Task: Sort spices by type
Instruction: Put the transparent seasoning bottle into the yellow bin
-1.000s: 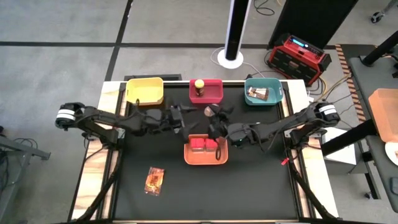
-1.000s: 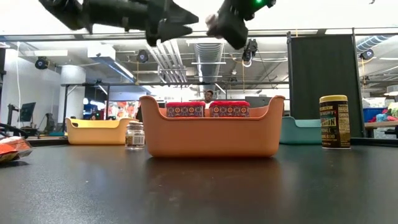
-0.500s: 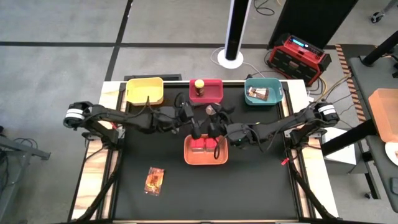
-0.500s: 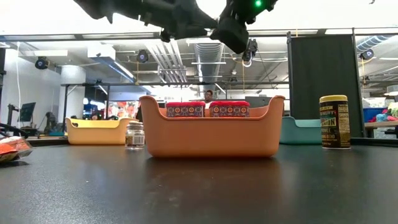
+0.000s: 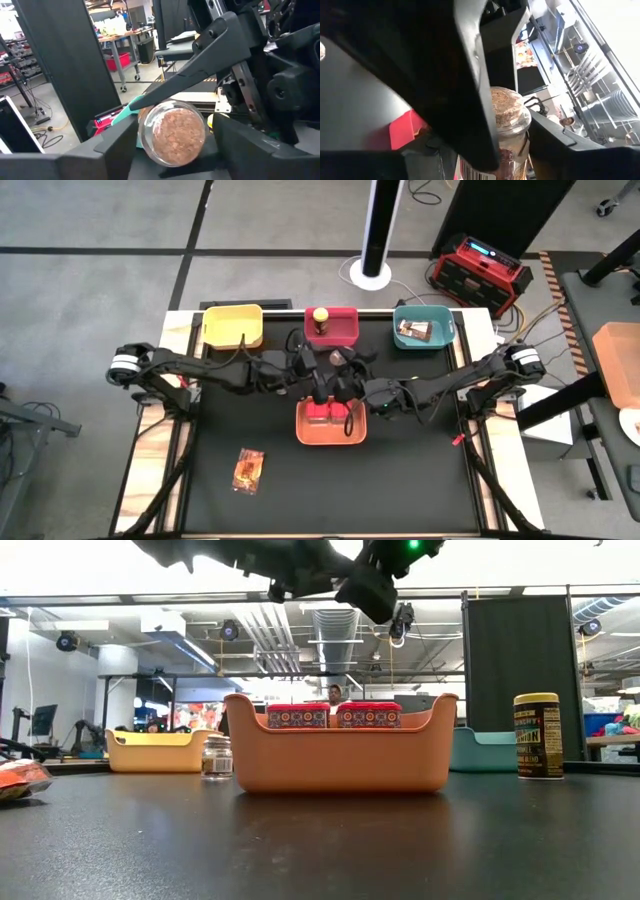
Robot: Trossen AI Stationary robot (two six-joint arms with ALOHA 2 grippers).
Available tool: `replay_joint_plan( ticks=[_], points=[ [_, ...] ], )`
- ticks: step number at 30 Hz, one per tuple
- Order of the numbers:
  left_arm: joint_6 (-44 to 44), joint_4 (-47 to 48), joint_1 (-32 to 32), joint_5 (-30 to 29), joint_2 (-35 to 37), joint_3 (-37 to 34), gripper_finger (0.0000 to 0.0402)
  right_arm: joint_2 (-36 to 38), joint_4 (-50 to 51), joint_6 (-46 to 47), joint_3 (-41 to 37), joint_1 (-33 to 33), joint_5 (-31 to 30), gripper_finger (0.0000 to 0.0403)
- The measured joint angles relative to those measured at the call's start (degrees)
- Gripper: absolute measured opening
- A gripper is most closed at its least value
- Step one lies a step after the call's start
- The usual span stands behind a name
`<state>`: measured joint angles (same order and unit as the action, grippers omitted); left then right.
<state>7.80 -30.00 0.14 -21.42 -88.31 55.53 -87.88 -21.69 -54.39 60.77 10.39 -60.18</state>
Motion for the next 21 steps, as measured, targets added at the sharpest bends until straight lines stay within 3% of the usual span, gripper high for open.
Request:
replay_joint_plan(
  ticks=[6,17,21],
  points=[
    [0.69,0.02,0.02,-0.44,-0.09,0.00,0.0155,0.00,0.24,0.59,0.24,-0.02,-0.14,0.0176],
    [0.62,2.18,0.21,-1.20,0.95,0.00,0.0154,0.10,0.36,6.51,0.35,-0.02,0.58,0.0179],
    [2.76,7.45,1.57,-4.64,3.55,0.08,0.0154,0.59,0.22,9.84,0.85,-0.02,-1.72,0.0255]
  ],
)
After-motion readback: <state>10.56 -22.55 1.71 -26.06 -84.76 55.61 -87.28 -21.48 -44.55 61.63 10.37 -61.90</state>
